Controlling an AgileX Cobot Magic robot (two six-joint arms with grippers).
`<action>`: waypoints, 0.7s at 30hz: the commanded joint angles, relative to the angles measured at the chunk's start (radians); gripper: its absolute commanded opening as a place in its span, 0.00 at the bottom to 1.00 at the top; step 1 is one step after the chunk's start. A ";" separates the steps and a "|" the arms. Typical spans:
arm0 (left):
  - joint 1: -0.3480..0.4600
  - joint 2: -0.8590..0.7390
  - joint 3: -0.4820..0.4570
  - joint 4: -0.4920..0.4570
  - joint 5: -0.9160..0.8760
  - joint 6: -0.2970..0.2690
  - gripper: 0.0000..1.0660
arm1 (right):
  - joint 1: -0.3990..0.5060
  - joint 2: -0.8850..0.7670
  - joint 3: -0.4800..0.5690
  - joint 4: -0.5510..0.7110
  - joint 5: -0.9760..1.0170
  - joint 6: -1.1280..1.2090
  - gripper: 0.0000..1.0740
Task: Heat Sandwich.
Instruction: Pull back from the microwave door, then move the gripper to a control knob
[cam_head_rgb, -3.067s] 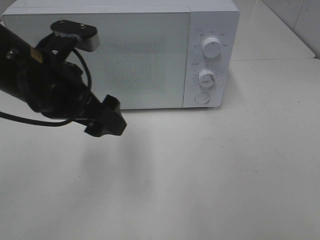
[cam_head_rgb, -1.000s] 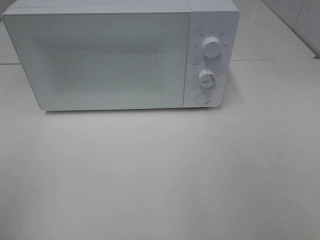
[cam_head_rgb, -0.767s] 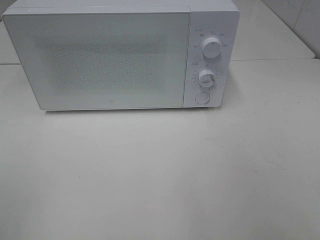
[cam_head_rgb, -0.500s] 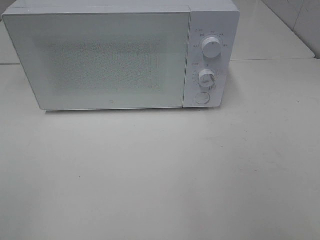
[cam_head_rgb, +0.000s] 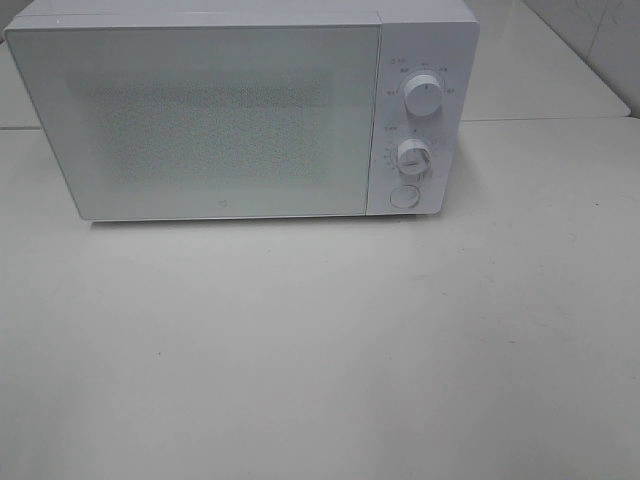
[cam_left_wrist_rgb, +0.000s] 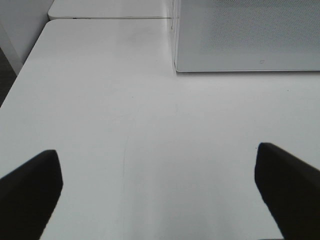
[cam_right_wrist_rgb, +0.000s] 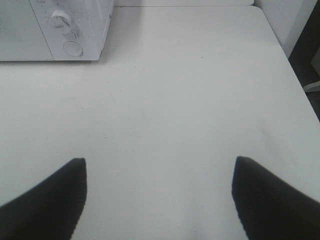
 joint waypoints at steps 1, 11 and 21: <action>0.000 -0.027 0.004 -0.006 -0.006 -0.010 0.97 | -0.008 -0.015 0.001 -0.001 -0.010 -0.002 0.71; 0.000 -0.027 0.004 -0.006 -0.006 -0.010 0.97 | -0.008 -0.015 0.001 -0.001 -0.010 -0.002 0.71; -0.022 -0.027 0.004 -0.005 -0.006 -0.010 0.97 | -0.008 -0.015 0.001 -0.001 -0.010 -0.002 0.71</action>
